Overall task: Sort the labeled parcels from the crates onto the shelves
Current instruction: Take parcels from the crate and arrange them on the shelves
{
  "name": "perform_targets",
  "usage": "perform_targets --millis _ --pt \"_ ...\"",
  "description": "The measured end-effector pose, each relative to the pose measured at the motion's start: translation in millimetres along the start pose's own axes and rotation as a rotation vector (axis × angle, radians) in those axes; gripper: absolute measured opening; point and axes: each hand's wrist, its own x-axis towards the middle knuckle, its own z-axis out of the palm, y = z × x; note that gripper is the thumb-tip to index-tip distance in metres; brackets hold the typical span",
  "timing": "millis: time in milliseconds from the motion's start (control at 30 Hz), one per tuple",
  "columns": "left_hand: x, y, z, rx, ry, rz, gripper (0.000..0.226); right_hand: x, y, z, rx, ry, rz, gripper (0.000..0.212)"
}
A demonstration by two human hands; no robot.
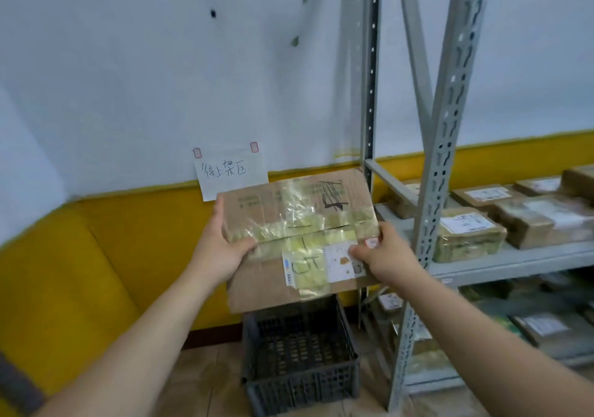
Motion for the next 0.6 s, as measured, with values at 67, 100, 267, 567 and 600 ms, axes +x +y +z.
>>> perform_targets --millis 67,100,267,567,600 --pt "-5.5 8.3 -4.1 -0.005 0.043 0.015 0.093 -10.8 -0.9 -0.6 0.017 0.005 -0.023 0.054" --pt "-8.8 11.1 -7.3 0.010 0.053 0.001 0.092 -15.9 -0.7 0.1 0.022 -0.027 -0.023 0.056" --pt "-30.5 6.1 -33.8 0.034 0.068 -0.023 0.089 -39.6 -2.4 3.5 0.079 -0.073 -0.024 0.071" --pt "-79.5 -5.9 -39.3 -0.014 0.010 0.117 0.066 -94.6 -3.8 -3.1 0.318 0.277 0.078 0.063" --pt "-83.8 -3.7 -34.9 -0.001 -0.008 0.133 0.068 -101.1 -1.0 -8.7 0.366 0.310 0.085 0.064"
